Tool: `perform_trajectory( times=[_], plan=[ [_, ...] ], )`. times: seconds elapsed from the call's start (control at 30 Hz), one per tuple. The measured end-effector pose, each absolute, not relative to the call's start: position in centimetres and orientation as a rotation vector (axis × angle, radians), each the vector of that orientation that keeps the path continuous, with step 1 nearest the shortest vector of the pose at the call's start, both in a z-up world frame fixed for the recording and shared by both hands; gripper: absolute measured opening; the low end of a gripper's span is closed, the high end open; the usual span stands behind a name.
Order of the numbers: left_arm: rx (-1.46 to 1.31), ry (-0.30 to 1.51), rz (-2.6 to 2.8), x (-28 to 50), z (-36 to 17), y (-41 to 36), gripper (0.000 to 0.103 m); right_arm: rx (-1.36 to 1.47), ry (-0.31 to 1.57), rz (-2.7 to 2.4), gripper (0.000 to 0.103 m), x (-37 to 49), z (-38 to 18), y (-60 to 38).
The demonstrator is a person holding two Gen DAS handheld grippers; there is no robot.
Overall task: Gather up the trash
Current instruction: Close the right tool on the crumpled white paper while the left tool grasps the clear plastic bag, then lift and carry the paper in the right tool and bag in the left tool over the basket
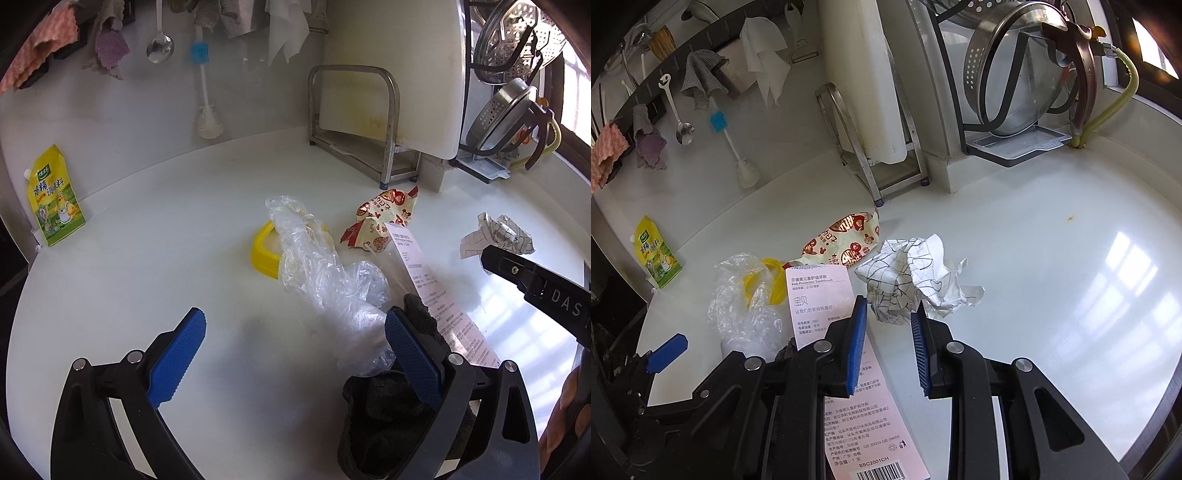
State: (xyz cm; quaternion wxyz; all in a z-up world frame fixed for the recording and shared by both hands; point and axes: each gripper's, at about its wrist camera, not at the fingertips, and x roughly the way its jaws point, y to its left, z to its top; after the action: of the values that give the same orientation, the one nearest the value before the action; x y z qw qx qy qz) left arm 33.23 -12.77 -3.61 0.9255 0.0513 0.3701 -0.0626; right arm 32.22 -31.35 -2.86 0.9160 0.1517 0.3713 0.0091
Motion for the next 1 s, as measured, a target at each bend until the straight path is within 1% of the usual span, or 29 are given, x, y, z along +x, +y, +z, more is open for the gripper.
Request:
perform_trajectory(
  times=[0.03,0.1,0.13,0.2,0.23,0.27,0.3,0.33,0.4,0.5,1.0],
  plan=[
    [0.103,0.763,-0.133,33.3,-3.7,-12.8,0.083,0.313,0.764,0.02,0.024,32.2,-2.9,-31.4],
    [0.097,0.784,-0.147,33.5,-3.9,-12.9,0.066,0.313,0.764,0.021,0.024,32.2,-2.9,-31.3],
    [0.091,0.796,-0.156,33.6,-4.1,-12.9,0.063,0.312,0.763,0.021,0.024,32.2,-2.9,-31.3],
    [0.084,0.818,-0.169,33.8,-4.6,-13.0,0.046,0.315,0.762,0.023,0.024,32.2,-2.8,-31.3],
    [0.077,0.825,-0.176,33.9,-4.7,-12.9,0.041,0.313,0.762,0.023,0.024,32.2,-2.8,-31.3],
    [0.068,0.832,-0.184,33.9,-4.9,-12.8,0.031,0.312,0.762,0.022,0.024,32.2,-2.9,-31.3],
    [0.06,0.839,-0.189,34.0,-5.0,-12.7,0.026,0.313,0.762,0.022,0.024,32.2,-2.9,-31.4],
    [0.05,0.841,-0.194,34.0,-5.1,-12.5,0.026,0.315,0.762,0.022,0.024,32.2,-2.9,-31.4],
    [0.043,0.837,-0.196,33.9,-5.1,-12.2,0.021,0.315,0.762,0.021,0.024,32.1,-2.9,-31.4],
    [0.053,0.818,-0.196,33.4,-4.8,-12.0,0.019,0.315,0.76,0.021,0.024,32.0,-2.9,-31.4],
    [0.093,0.731,-0.19,29.7,-2.4,-9.3,0.017,0.285,0.731,0.015,0.024,28.4,-2.1,-30.2]
  ],
)
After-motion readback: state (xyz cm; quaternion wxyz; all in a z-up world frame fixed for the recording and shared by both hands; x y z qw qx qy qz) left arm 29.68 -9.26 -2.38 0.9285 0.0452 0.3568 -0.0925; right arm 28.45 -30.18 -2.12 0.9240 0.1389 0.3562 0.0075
